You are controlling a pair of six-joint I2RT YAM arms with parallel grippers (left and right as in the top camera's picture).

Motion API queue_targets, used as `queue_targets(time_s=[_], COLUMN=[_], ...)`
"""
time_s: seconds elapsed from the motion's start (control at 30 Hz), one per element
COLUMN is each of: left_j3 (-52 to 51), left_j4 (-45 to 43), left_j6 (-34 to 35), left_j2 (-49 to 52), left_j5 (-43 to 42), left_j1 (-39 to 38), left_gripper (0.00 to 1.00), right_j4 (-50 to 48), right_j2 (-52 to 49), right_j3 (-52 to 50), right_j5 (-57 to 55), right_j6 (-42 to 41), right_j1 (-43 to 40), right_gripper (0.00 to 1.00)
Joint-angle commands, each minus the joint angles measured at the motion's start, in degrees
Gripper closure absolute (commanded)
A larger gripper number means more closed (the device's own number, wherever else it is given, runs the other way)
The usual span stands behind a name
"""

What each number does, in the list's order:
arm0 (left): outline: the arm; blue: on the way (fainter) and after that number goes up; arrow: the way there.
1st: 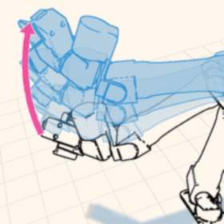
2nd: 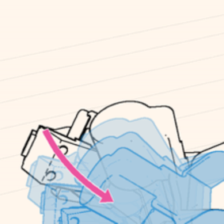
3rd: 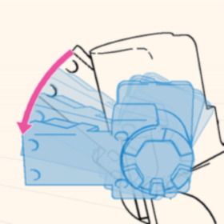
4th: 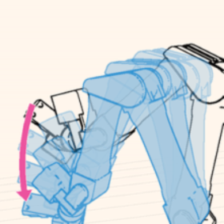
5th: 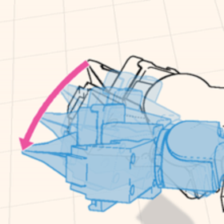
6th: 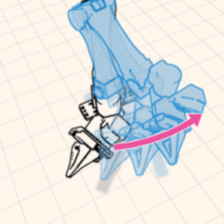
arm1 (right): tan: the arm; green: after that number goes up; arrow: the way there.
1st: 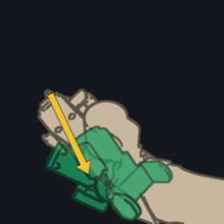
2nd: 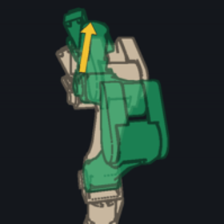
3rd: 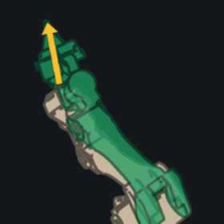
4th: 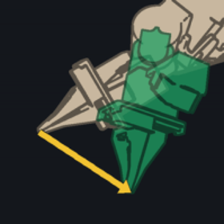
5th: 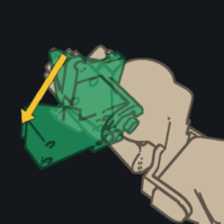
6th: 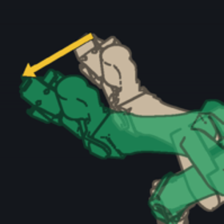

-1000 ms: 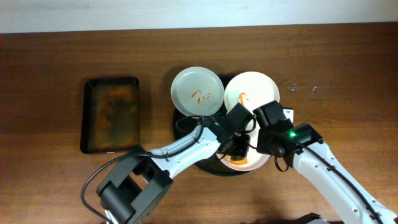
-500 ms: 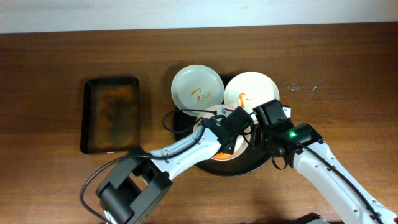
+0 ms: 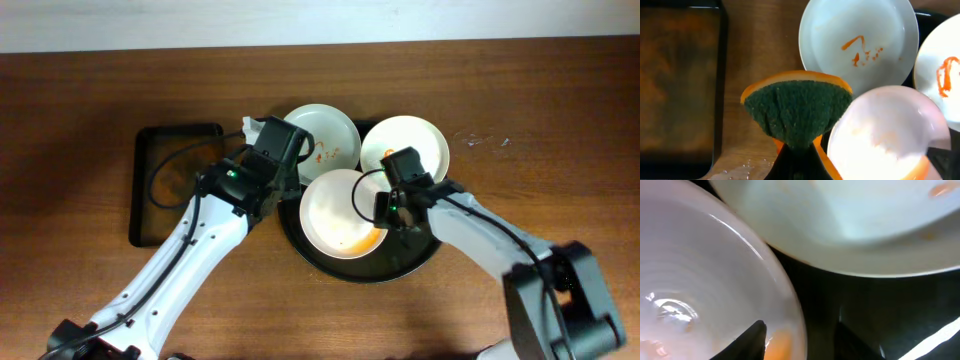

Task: Clean dirty plates on tray and stack at the side
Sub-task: 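Hold the plate with the right gripper while the left sponge scrubs it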

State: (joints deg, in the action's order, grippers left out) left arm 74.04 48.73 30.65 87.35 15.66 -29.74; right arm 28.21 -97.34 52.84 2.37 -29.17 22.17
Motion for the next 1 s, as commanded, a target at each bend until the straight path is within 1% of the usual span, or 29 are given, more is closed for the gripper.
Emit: queue_targets(time_s=[0.0, 0.03, 0.07, 0.1, 0.2, 0.23, 0.3, 0.37, 0.43, 0.5, 0.6, 0.63, 0.7, 0.73, 0.8, 0.83, 0.97], left_j3=[-0.1, -0.1, -0.1, -0.1, -0.1, 0.0, 0.0, -0.1, -0.1, -0.1, -0.1, -0.1, -0.1, 0.0, -0.1, -0.1, -0.1], left_j4=[0.2, 0.2, 0.3, 0.3, 0.5, 0.5, 0.7, 0.7, 0.6, 0.6, 0.6, 0.6, 0.6, 0.6, 0.6, 0.6, 0.6], left_j6=[-0.8, -0.8, -0.8, -0.8, -0.8, -0.8, -0.8, -0.8, -0.8, -0.8, -0.7, -0.7, -0.8, -0.8, -0.8, -0.8, -0.7], left_j2=[-1.1, -1.1, -1.1, -1.1, -1.1, -1.1, -1.1, -1.1, -1.1, -1.1, -1.1, -1.1, -1.1, -1.1, -1.1, -1.1, -1.1], left_j5=[-0.9, -0.9, -0.9, -0.9, -0.9, -0.9, -0.9, -0.9, -0.9, -0.9, -0.9, -0.9, -0.9, -0.9, -0.9, -0.9, -0.9], left_j1=[0.3, 0.3, 0.3, 0.3, 0.3, 0.3, 0.3, 0.3, 0.3, 0.3, 0.3, 0.3, 0.3, 0.3, 0.3, 0.3, 0.3], left_gripper=[0.99, 0.99, 1.0, 1.0, 1.0, 0.99, 1.0, 0.99, 1.0, 1.0, 1.0, 0.99, 0.99, 0.99, 1.0, 1.0, 0.99], right_j4=[-2.4, -3.2, -3.8, -3.8, -2.8, -1.8, 0.5, 4.8, 9.6, 13.0, 15.0, 17.2, 21.2, 22.5, 23.2, 23.2, 22.8], right_j2=[-3.7, -3.8, -3.8, -3.8, -2.6, -1.1, 4.7, 12.4, 19.5, 23.7, 26.6, 26.7, 26.7, 26.7, 26.7, 26.7, 26.7], right_j3=[0.7, 0.7, 0.7, 0.7, 0.7, 0.7, 0.8, 0.8, 0.8, 0.8, 0.7, 0.8, 0.7, 0.7, 0.8, 0.8, 0.7], right_j5=[1.8, 2.3, 2.4, 2.4, 2.1, 1.7, 0.1, -6.1, -15.0, -23.0, -26.2, -27.1, -36.1, -42.4, -53.3, -58.8, -70.8], right_j6=[0.6, 0.6, 0.6, 0.6, 0.7, 0.9, 4.3, 8.4, 12.8, 13.0, 14.0, 16.9, 11.3, 8.0, 4.4, 3.2, 3.2], right_j1=[0.3, 0.3, 0.2, 0.2, 0.3, 0.2, 0.3, 0.3, 0.3, 0.3, 0.7, 2.1, 4.5, 6.1, 11.5, 14.9, 22.6], right_gripper=[0.64, 0.73, 0.93, 0.96, 0.96, 0.96, 0.96, 0.96, 0.96, 0.96, 0.96, 0.96, 0.96, 0.96, 0.96, 0.96, 0.96])
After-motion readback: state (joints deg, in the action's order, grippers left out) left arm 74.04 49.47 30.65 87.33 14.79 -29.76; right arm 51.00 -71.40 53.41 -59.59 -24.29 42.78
